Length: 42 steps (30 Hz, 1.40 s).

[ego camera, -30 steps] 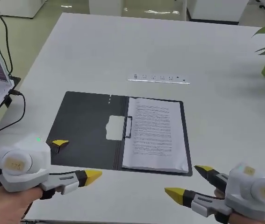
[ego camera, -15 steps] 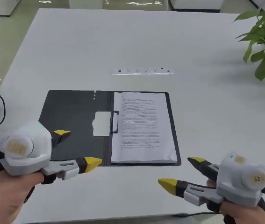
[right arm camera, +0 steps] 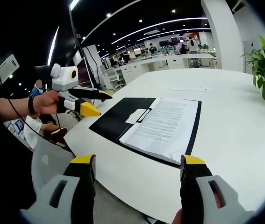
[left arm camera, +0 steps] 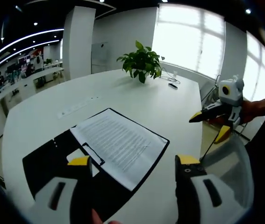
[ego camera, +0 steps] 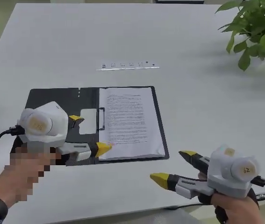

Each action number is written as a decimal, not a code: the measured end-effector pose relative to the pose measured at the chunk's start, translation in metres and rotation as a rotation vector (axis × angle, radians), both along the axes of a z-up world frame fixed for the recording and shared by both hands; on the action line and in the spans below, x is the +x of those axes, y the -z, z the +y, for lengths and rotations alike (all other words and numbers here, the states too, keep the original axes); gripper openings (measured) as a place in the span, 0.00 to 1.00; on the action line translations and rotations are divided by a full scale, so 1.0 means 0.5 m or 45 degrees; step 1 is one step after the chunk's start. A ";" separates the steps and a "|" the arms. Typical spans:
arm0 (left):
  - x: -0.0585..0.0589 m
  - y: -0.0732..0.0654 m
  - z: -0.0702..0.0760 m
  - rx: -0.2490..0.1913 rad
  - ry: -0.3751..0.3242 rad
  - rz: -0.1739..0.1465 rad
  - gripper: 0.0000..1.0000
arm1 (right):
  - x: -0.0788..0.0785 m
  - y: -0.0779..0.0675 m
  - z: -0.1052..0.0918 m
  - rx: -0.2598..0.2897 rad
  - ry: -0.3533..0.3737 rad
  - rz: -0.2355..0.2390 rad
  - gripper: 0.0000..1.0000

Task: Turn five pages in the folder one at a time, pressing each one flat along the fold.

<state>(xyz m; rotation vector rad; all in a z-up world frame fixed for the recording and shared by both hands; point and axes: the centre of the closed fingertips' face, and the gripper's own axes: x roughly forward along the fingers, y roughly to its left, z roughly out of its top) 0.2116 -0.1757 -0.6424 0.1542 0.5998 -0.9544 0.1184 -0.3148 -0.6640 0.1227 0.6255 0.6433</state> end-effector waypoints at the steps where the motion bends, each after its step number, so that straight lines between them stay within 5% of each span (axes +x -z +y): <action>1: 0.003 0.002 -0.007 -0.002 0.005 0.005 0.72 | 0.000 0.000 -0.001 0.000 0.001 0.000 0.73; 5: 0.011 0.009 -0.035 -0.031 0.017 0.032 0.72 | 0.001 0.002 -0.006 0.010 0.018 0.004 0.73; 10: 0.015 0.032 -0.063 0.009 0.065 0.043 0.73 | -0.003 0.011 -0.013 -0.002 0.018 0.021 0.73; 16: 0.017 0.062 -0.114 -0.005 0.098 0.097 0.73 | -0.005 0.012 -0.025 0.010 0.050 0.030 0.73; 22: 0.007 0.094 -0.167 0.061 0.204 0.089 0.73 | -0.004 0.014 -0.029 0.005 0.055 0.034 0.73; 33: 0.039 0.140 -0.241 0.079 0.199 0.112 0.71 | -0.007 0.011 -0.039 0.019 0.086 0.043 0.72; 42: 0.047 0.188 -0.304 0.150 0.218 0.061 0.70 | -0.006 0.023 -0.052 0.022 0.101 0.066 0.71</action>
